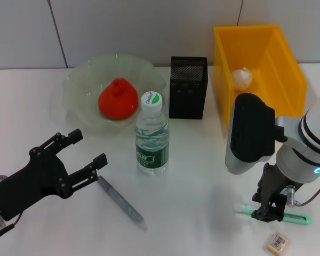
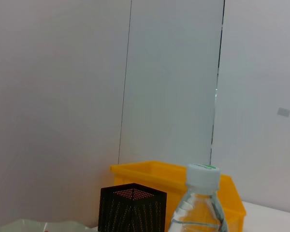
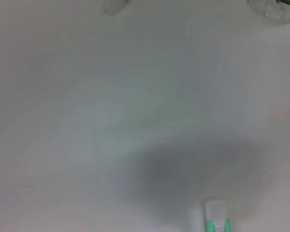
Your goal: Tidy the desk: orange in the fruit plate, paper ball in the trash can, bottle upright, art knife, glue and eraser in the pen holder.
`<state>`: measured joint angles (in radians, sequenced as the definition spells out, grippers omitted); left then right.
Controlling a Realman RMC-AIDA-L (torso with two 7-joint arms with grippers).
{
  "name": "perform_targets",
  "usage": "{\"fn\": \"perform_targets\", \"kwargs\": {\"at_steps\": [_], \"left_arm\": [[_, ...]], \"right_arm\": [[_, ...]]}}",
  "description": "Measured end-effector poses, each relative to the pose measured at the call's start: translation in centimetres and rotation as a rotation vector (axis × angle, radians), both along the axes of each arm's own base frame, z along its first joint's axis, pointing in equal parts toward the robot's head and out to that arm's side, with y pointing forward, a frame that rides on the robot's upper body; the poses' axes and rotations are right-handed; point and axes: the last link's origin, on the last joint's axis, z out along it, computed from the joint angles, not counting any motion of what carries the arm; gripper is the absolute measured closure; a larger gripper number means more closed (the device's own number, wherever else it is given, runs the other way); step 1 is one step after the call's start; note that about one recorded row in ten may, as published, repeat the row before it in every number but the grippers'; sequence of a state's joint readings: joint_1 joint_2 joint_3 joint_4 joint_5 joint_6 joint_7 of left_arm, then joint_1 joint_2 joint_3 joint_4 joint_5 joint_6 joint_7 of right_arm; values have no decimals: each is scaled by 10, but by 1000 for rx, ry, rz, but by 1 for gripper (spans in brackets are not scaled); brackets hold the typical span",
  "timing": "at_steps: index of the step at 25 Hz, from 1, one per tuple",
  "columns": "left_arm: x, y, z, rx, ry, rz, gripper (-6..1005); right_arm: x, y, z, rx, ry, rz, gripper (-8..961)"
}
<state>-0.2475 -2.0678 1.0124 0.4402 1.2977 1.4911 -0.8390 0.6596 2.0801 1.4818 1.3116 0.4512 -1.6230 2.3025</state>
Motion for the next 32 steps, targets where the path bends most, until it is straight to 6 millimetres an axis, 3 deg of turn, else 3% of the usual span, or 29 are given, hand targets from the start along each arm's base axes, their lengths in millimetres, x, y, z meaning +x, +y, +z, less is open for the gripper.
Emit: {"fn": "perform_targets", "kwargs": {"at_steps": [7, 8, 32], "left_arm": [[1, 1, 0, 0, -1, -4, 173], [1, 1, 0, 1, 0, -5, 173], [2, 2, 2, 8, 3, -11, 173]], "right_arm": [[0, 2, 1, 13, 9, -3, 691], [0, 3, 0, 17, 11, -1, 633], [8, 6, -7, 14, 4, -11, 658]]}}
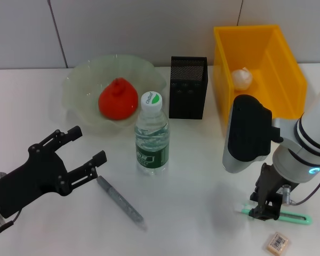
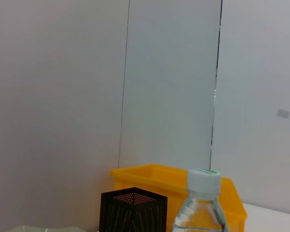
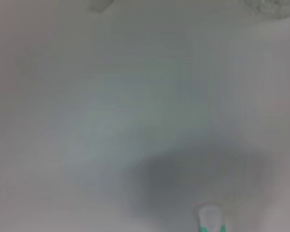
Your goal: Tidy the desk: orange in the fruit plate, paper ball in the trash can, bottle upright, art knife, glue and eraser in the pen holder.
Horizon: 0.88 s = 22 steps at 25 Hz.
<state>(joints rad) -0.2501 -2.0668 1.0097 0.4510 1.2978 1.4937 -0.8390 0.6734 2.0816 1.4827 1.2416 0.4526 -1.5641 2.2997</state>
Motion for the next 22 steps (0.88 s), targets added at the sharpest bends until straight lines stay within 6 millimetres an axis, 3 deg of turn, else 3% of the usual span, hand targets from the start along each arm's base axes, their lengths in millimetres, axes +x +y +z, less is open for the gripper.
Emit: {"fn": "perform_targets", "kwargs": {"at_steps": [18, 22], "left_arm": [[-1, -1, 1, 4, -2, 5, 173], [-1, -1, 0, 6, 0, 5, 173]], "right_arm": [[1, 1, -1, 9, -2, -17, 718], [1, 1, -1, 12, -2, -19, 789]]}}
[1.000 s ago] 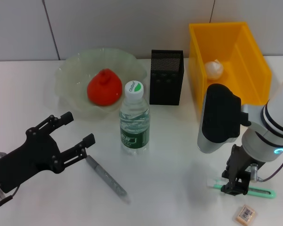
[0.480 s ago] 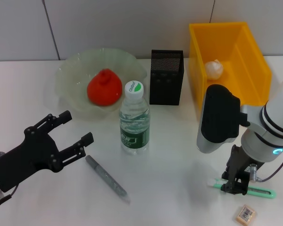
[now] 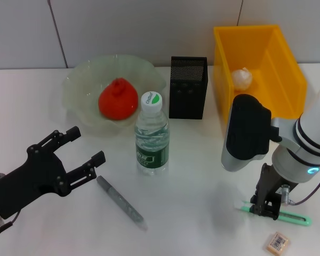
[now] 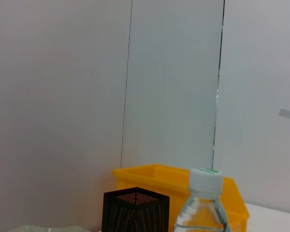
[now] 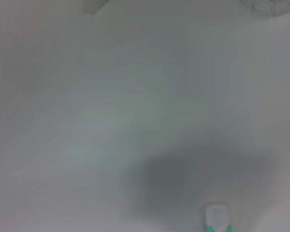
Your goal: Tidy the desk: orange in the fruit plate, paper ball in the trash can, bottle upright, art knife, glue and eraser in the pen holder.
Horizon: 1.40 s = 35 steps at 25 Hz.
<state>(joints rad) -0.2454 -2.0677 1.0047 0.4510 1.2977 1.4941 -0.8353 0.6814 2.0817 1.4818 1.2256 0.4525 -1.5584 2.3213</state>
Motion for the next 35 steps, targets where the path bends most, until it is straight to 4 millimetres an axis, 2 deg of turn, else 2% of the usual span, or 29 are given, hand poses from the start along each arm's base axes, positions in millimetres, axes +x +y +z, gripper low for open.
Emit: {"fn": "perform_targets", "kwargs": {"at_steps": [12, 25, 35], "left_arm": [[0, -2, 0, 2, 0, -6, 173], [0, -2, 0, 2, 0, -8, 173], [0, -1, 1, 5, 0, -8, 173]], "right_arm": [[2, 0, -1, 0, -4, -14, 849], [1, 1, 0, 12, 2, -4, 862], [-19, 18, 21, 120, 83, 35, 862]]}}
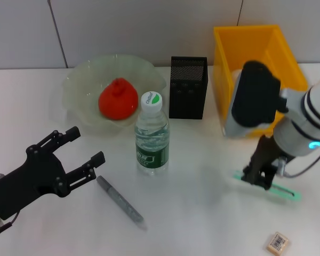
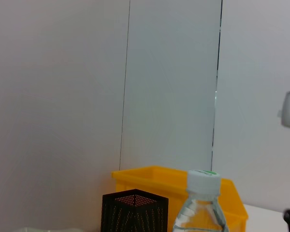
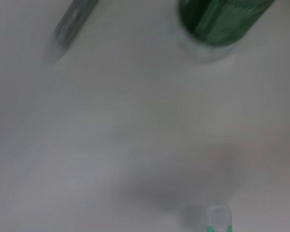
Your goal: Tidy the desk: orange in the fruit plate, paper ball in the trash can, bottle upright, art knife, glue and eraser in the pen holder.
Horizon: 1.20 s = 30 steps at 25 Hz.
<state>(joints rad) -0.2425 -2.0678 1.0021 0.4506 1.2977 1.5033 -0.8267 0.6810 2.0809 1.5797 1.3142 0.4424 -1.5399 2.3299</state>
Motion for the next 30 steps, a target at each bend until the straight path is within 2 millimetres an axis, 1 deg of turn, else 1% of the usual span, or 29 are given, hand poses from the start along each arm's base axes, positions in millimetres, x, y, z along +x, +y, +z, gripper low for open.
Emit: {"fn": "perform_targets", "kwargs": {"at_steps": [3, 4, 5, 6, 7, 9, 16, 18, 19, 20, 23, 24, 30], "left_arm": [[0, 0, 0, 1, 0, -1, 173], [0, 0, 0, 1, 0, -1, 173], [0, 0, 0, 1, 0, -1, 173], [0, 0, 0, 1, 0, -1, 173], [0, 0, 0, 1, 0, -1, 173], [1, 1, 0, 1, 0, -2, 173], [2, 2, 0, 0, -1, -8, 173], [2, 2, 0, 0, -1, -9, 173], [3, 3, 0, -1, -1, -10, 173], [3, 3, 0, -1, -1, -10, 173], [3, 3, 0, -3, -1, -12, 173], [3, 3, 0, -4, -1, -12, 173], [3, 2, -1, -6, -2, -14, 173]], "right_arm": [[-8, 10, 9, 61, 41, 23, 863], [-12, 16, 17, 108, 72, 38, 863], [-12, 16, 17, 108, 72, 38, 863], [-17, 25, 26, 166, 109, 56, 863], [-17, 25, 26, 166, 109, 56, 863], [-24, 34, 38, 237, 160, 81, 863], [-37, 46, 47, 320, 253, 131, 863], [-44, 51, 49, 348, 284, 155, 863], [-51, 55, 51, 372, 312, 177, 863], [-51, 55, 51, 372, 312, 177, 863], [-62, 59, 54, 392, 350, 197, 862], [-69, 62, 56, 404, 369, 207, 861], [-81, 70, 61, 446, 406, 240, 858]]}}
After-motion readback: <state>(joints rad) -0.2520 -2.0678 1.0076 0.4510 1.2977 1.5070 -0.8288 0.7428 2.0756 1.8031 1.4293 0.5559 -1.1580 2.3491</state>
